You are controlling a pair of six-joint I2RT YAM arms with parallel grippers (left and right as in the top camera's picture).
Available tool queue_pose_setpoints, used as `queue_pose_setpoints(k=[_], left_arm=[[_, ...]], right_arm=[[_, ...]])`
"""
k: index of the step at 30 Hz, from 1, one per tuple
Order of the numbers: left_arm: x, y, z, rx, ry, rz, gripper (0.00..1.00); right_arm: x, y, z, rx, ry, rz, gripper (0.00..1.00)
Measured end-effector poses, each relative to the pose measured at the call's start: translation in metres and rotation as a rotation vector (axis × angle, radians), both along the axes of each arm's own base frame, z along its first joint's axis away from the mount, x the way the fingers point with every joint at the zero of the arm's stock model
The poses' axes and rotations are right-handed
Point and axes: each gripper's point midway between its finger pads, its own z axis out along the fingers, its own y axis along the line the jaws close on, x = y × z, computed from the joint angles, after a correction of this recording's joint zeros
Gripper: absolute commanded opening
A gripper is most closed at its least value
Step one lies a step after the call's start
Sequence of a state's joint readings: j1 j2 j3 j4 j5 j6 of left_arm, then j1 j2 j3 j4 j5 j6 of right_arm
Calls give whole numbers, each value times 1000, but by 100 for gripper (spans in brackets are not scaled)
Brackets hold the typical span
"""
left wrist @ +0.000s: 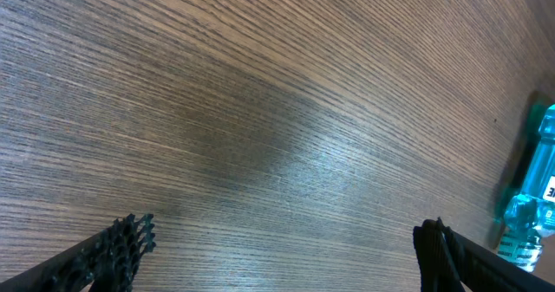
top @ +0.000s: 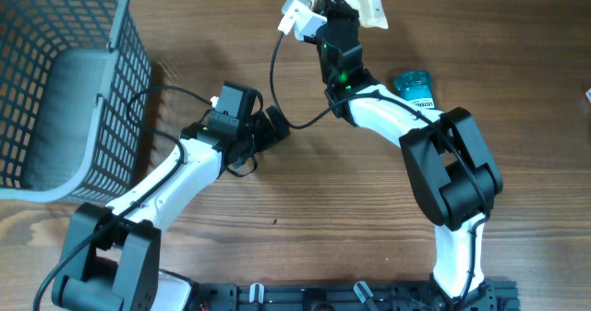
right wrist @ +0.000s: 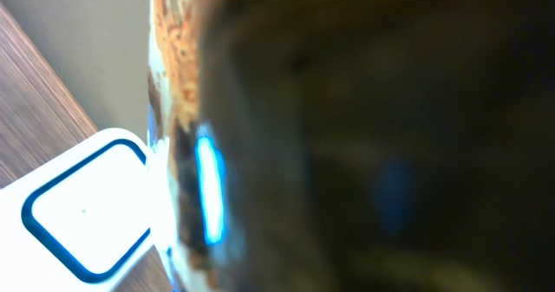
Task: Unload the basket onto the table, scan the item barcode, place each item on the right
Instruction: 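Lift the snack bag up to the scanner window, then carry the snack bag to the right table edge and release it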
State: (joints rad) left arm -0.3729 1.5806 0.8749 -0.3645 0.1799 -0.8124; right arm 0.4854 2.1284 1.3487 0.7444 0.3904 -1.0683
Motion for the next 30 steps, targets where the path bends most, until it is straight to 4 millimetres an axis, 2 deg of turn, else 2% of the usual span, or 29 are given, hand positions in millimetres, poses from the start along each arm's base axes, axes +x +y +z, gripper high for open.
queue_pose_setpoints(k=[6, 10, 11, 13, 15, 16, 17, 19, 23, 24, 26, 28, 29, 30], left_arm=[[0, 0, 0, 0, 0, 0, 100], [0, 0, 0, 0, 0, 0, 100], [0, 0, 0, 0, 0, 0, 100], [0, 0, 0, 0, 0, 0, 100], [0, 0, 0, 0, -1, 0, 100], [0, 0, 0, 0, -1, 0, 100], [0, 0, 0, -1, -1, 0, 100], [0, 0, 0, -1, -1, 0, 100], [0, 0, 0, 0, 0, 0, 100], [0, 0, 0, 0, 1, 0, 100], [0, 0, 0, 0, 2, 0, 100], [0, 0, 0, 0, 1, 0, 100], [0, 0, 0, 1, 1, 0, 100], [0, 0, 0, 1, 1, 0, 100]], right_arm=[[-1, 6, -1, 46, 10, 35, 5], [-4, 14, -30, 21, 125, 81, 5], [-4, 14, -28, 27, 119, 84, 5], [-2, 11, -14, 56, 60, 64, 5], [0, -2, 24, 146, -87, -8, 5], [1, -11, 34, 191, -127, -45, 5], [2, -19, 36, 221, -135, -77, 5], [6, -46, 35, 314, -137, -171, 5], [16, -123, 13, 452, -24, -371, 4], [16, -157, 16, 517, -10, -443, 5], [9, -219, 34, 621, -36, -560, 5], [-8, -287, 49, 694, -52, -697, 4], [-18, -319, 48, 709, -49, -768, 5], [-28, -349, 39, 713, -26, -847, 5]])
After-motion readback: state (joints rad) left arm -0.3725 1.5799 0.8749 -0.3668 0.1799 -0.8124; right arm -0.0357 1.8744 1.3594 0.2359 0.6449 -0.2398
